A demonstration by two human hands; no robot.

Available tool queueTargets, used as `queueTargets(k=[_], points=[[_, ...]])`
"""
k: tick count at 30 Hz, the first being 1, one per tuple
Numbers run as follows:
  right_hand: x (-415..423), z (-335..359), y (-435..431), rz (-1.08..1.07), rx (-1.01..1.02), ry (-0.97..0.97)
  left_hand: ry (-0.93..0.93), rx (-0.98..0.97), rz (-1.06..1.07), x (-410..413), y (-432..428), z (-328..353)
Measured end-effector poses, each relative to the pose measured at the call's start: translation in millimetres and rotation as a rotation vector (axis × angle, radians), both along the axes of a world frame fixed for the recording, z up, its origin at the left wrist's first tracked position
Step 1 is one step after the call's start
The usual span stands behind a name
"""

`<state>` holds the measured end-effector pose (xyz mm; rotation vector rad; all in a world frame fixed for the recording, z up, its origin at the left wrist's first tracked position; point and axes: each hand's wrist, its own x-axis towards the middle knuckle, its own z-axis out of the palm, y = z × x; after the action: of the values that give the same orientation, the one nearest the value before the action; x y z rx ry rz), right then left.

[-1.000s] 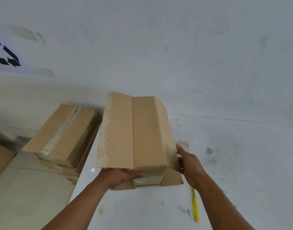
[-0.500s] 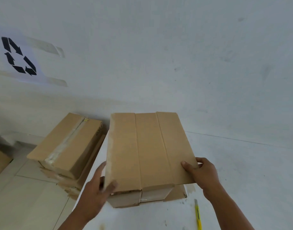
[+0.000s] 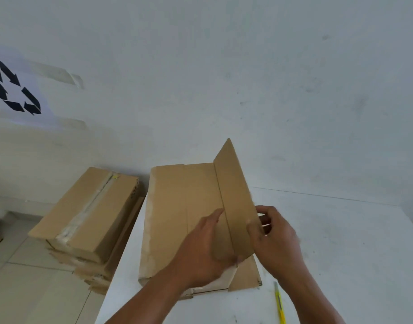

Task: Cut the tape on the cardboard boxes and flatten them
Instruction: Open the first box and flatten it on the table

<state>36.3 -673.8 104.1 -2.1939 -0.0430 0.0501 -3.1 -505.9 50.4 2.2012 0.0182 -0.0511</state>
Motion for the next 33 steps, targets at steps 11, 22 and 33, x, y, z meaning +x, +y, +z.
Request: queueTargets(k=[11, 22, 33], points=[[40, -13, -13, 0.401, 0.246, 0.274, -0.15, -0.028, 0.05, -5, -36, -17], [79, -85, -42, 0.622, -0.562, 0.191, -0.111, 0.114, 0.027, 12, -40, -37], [109, -85, -60, 0.333, 0.58, 0.679, 0.004, 0.658, -0.043, 65, -38, -65]])
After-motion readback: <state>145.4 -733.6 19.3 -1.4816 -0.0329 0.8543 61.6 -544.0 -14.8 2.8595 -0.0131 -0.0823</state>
